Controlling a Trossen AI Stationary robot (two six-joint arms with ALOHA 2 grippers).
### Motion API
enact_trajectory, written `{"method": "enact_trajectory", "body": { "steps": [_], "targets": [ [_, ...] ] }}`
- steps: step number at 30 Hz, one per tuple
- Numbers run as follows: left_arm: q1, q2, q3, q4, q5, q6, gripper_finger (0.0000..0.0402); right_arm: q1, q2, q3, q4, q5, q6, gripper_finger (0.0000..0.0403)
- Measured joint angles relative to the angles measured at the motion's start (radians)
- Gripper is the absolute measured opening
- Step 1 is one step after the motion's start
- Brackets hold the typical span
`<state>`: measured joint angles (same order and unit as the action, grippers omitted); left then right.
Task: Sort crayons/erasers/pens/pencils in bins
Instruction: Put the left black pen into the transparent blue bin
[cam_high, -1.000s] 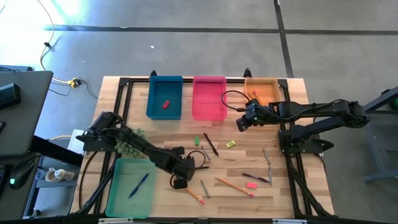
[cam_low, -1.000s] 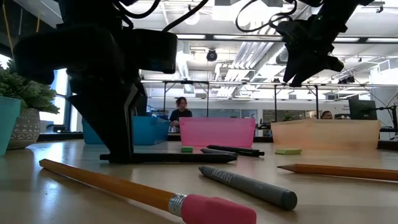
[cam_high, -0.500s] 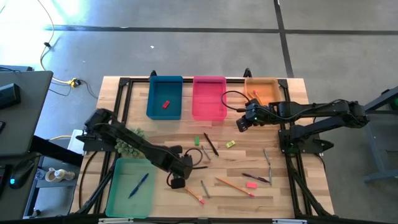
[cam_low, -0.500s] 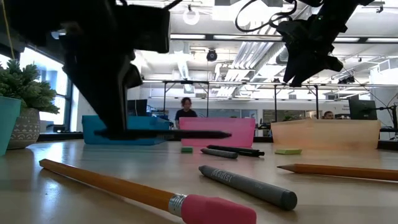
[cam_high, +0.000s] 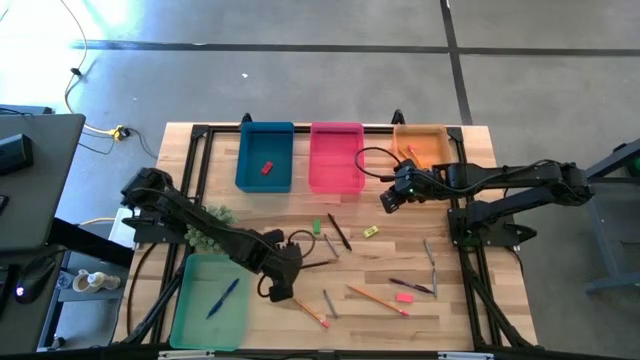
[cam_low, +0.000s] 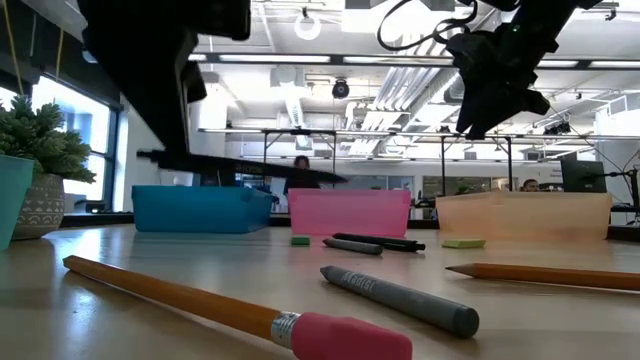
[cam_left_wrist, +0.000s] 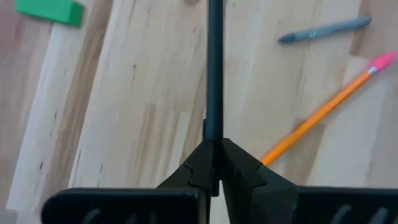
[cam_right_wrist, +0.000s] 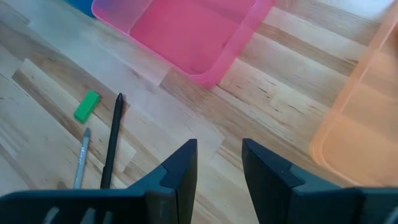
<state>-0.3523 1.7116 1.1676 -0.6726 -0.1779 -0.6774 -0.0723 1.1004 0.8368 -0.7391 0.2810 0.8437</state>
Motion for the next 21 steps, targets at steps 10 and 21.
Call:
{"method": "enact_trajectory", "body": {
  "steps": [10,21],
  "targets": [
    [-0.083,-0.121,0.003,-0.097,-0.080,-0.159,0.0007,0.000,0.000,0.000,-0.004,0.000,-0.008,0.0118],
    [-0.057,-0.096,0.003,-0.121,-0.092,-0.189,0.0000,0.000,0.000,0.000,0.002,0.000,0.002,0.0118]
  ]
}}
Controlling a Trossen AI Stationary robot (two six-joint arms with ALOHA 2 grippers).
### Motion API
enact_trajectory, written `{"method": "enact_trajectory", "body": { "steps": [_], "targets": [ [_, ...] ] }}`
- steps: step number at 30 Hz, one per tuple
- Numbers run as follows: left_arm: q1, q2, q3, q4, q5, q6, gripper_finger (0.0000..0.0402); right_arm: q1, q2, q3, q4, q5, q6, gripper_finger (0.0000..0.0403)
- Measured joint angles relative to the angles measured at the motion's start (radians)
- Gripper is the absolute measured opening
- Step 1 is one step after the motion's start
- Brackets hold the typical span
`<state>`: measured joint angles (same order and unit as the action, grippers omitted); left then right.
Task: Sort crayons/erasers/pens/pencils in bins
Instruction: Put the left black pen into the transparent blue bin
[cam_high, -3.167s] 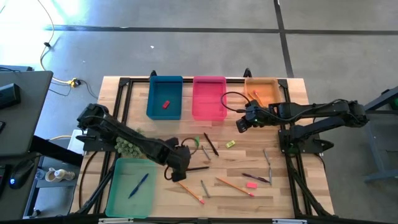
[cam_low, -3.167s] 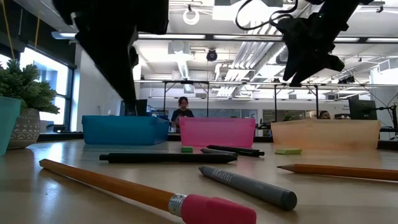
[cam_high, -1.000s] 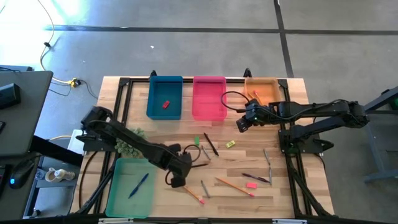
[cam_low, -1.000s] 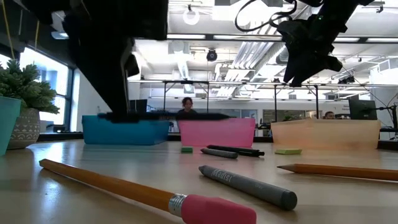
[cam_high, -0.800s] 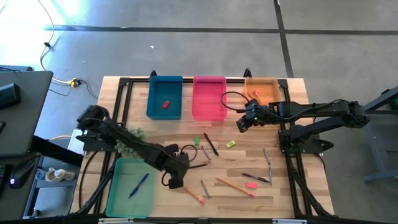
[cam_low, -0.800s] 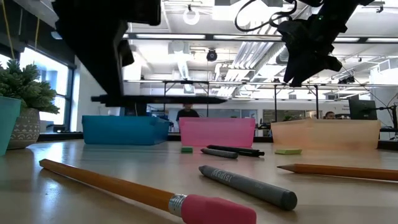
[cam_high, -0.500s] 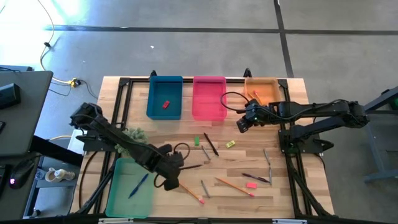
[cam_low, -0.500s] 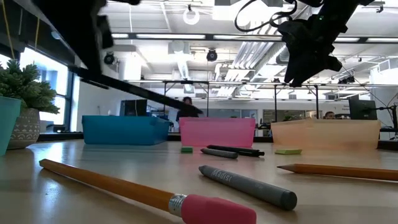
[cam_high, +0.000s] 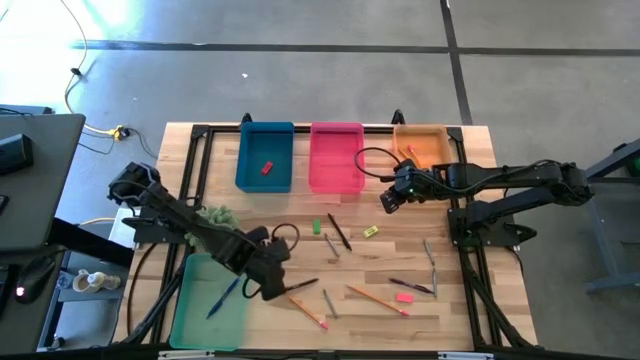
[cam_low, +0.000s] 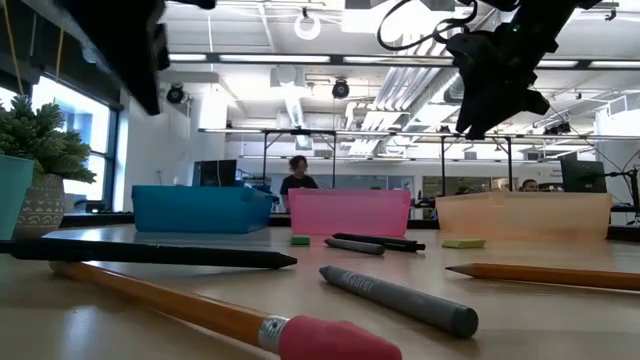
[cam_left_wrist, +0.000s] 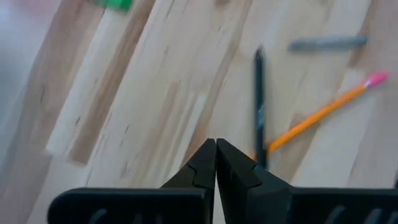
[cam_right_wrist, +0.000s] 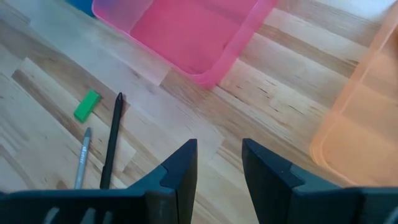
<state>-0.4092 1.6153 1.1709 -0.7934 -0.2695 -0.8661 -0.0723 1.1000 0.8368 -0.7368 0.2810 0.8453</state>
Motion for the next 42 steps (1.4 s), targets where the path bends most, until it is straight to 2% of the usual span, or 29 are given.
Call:
{"method": "enact_trajectory", "body": {
  "steps": [6,9,16,20,31,42],
  "targets": [
    [0.030,0.004,-0.001,0.026,0.047,-0.002,0.0028,0.000,0.000,0.000,0.000,0.000,0.002,0.0118],
    [0.039,0.004,-0.001,0.041,0.083,0.005,0.0060,0.000,0.000,0.000,-0.003,0.000,0.003,0.0118],
    [0.042,0.013,-0.001,0.058,0.091,0.001,0.0154,0.000,0.000,0.000,-0.007,0.000,0.002,0.0118],
    [0.042,0.054,0.000,0.084,0.134,-0.022,0.0180,0.000,0.000,0.000,-0.007,0.000,0.002,0.0118],
    [0.021,0.157,-0.001,0.185,0.134,-0.013,0.0167,0.000,0.000,0.000,-0.005,0.000,0.002,0.0118],
    [0.021,0.228,0.000,0.292,0.180,0.022,0.0161,0.000,0.000,0.000,-0.007,0.000,0.001,0.0118]
  ]
}}
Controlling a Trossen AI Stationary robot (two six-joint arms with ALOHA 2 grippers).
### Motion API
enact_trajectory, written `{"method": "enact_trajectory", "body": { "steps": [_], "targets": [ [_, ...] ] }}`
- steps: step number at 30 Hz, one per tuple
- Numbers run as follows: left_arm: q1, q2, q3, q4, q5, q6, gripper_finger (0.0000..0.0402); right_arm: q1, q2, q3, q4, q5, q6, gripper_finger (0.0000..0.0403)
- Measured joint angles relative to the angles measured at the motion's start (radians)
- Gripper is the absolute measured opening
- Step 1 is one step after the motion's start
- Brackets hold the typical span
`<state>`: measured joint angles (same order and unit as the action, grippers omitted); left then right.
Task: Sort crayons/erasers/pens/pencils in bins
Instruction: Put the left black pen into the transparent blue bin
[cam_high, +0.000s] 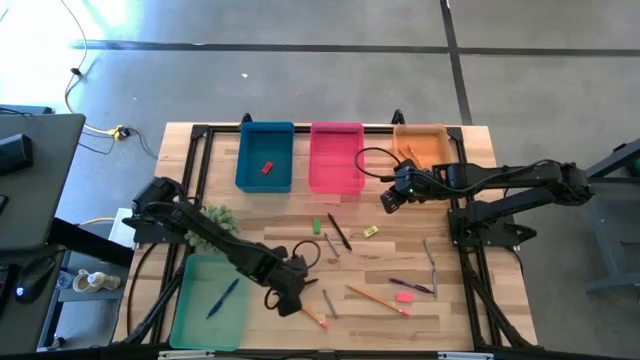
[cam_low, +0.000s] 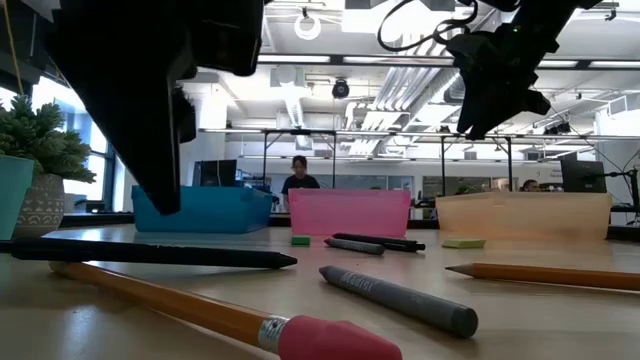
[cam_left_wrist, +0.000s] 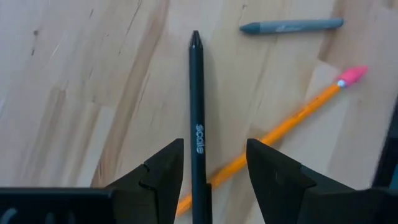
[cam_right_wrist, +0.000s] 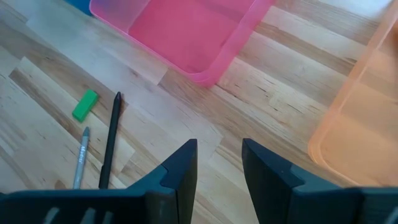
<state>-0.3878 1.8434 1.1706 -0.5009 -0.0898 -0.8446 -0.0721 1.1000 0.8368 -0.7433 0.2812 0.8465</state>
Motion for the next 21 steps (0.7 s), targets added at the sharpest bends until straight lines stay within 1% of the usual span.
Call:
{"method": "enact_trajectory", "body": {
  "steps": [16,21],
  "targets": [
    [0.000,0.087,0.002,-0.002,0.011,0.002,0.0161,0.000,0.000,0.000,-0.005,0.000,-0.003,0.0118],
    [-0.001,0.093,0.003,-0.009,-0.010,-0.015,0.0159,0.000,0.000,0.000,-0.007,0.000,-0.003,0.0118]
  ]
}}
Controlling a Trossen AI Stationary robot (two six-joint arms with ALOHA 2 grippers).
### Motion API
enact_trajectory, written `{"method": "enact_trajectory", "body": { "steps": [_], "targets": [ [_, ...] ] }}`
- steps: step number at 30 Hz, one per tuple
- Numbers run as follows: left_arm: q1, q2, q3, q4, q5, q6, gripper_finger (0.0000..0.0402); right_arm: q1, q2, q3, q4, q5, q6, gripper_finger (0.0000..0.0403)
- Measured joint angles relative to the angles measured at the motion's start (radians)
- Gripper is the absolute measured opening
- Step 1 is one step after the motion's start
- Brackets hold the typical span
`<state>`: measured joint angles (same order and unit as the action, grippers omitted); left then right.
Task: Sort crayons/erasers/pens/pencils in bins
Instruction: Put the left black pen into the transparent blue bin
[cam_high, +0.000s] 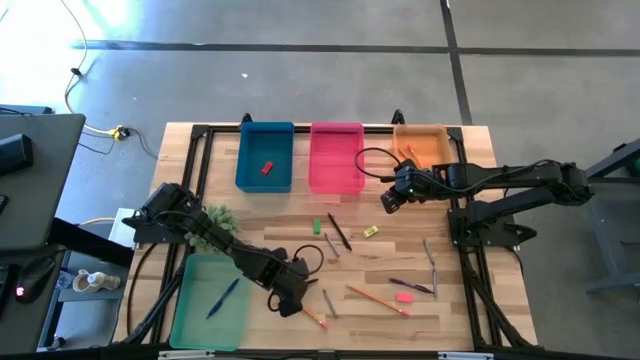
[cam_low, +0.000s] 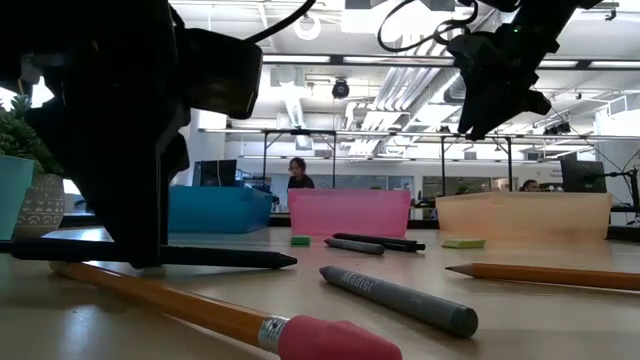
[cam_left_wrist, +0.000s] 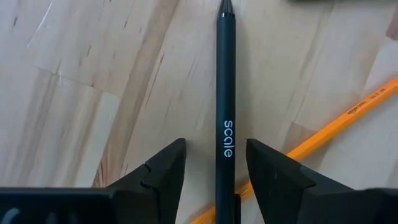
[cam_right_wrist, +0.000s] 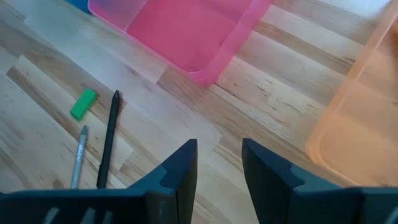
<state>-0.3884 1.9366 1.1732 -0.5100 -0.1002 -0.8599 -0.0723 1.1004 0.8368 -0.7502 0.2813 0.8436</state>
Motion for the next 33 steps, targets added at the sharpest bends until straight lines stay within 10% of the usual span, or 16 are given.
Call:
{"method": "enact_trajectory", "body": {
  "steps": [17,33],
  "targets": [
    [-0.001,0.003,-0.002,-0.018,-0.009,-0.001,0.0029,0.000,0.000,0.000,-0.002,0.000,0.000,0.0118],
    [0.026,-0.066,-0.006,-0.021,0.061,0.025,0.0019,0.000,0.000,0.000,-0.011,0.000,-0.003,0.0118]
  ]
}}
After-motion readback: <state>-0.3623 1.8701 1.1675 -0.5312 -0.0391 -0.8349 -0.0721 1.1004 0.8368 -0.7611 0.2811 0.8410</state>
